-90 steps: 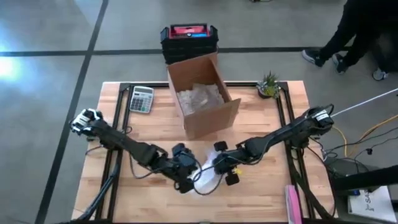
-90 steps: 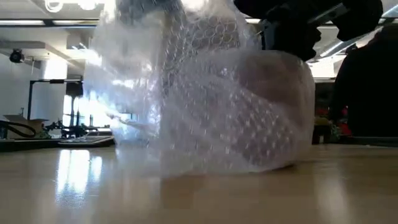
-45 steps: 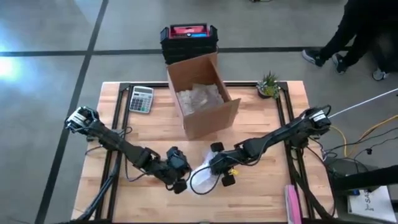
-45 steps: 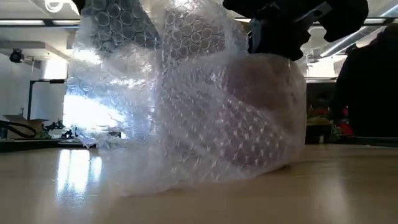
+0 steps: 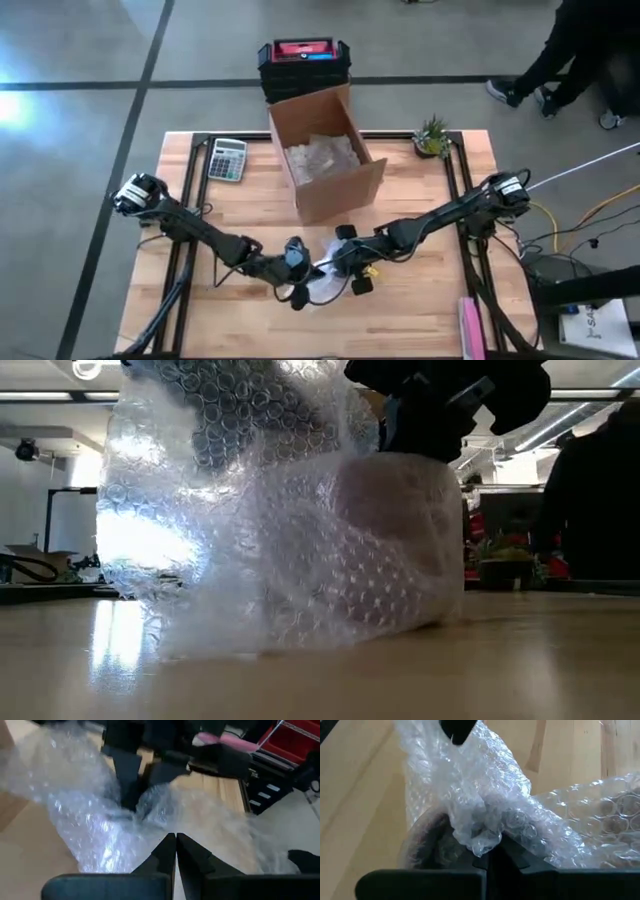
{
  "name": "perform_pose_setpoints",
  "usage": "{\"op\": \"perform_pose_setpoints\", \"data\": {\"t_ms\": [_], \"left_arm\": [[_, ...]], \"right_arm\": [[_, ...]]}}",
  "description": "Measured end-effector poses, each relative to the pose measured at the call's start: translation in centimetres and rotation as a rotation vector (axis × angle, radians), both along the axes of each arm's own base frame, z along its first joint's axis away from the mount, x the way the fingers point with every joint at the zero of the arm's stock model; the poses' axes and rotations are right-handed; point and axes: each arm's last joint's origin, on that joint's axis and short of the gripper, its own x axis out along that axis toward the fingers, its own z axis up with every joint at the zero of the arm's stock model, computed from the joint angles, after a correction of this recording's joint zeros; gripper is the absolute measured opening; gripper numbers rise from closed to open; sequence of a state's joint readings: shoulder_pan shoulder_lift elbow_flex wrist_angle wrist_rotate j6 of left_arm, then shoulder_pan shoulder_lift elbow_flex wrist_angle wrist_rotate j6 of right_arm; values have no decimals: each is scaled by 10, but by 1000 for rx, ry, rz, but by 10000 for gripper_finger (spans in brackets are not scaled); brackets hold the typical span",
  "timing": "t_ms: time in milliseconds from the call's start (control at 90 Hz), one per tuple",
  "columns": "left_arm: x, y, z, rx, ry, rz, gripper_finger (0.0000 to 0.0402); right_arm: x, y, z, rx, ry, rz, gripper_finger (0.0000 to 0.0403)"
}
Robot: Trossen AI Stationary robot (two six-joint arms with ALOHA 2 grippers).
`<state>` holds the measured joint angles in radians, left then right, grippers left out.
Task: Wrap mug
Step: Wrap the purple mug with the bubble wrap
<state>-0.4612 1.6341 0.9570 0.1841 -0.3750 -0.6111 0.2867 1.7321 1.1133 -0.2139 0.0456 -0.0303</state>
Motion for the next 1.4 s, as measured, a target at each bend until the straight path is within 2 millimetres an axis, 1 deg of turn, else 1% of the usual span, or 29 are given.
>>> {"op": "perform_pose_setpoints", "data": {"t_ms": [178,389,489,622,722,833,978,1089,1144,1211,1311,1356,1400], "left_arm": [[19,13,-10,-2,7,60,0],[41,13,-19,27,17,33,0],[47,17,-23,40,34,7,0],[49,18,-24,35,30,19,0],[48,18,-24,57,29,19,0],[48,19,-24,52,29,24,0],[48,18,-24,55,29,27,0],[48,18,-24,55,28,27,0],[48,18,-24,54,25,27,0],[48,18,-24,52,21,27,0],[49,18,-24,50,16,26,0],[49,18,-23,49,15,26,0],[49,18,-23,49,15,26,0]], "right_arm": [[0,0,0,-4,-6,8,0],[-1,0,0,2,3,1,0],[-1,0,3,-9,31,5,0],[-1,0,12,-26,99,-3,0],[0,0,22,-24,112,-28,0],[-3,0,39,-24,128,-29,0],[-17,-2,70,-14,128,-27,0],[-31,-6,85,-25,128,-52,0],[-37,-11,85,-78,143,-83,0],[-42,-18,76,-171,124,-126,0],[-39,-32,57,-279,75,-176,0],[-37,-36,51,-290,32,-180,0],[-32,-36,48,-264,-42,-168,0]]}}
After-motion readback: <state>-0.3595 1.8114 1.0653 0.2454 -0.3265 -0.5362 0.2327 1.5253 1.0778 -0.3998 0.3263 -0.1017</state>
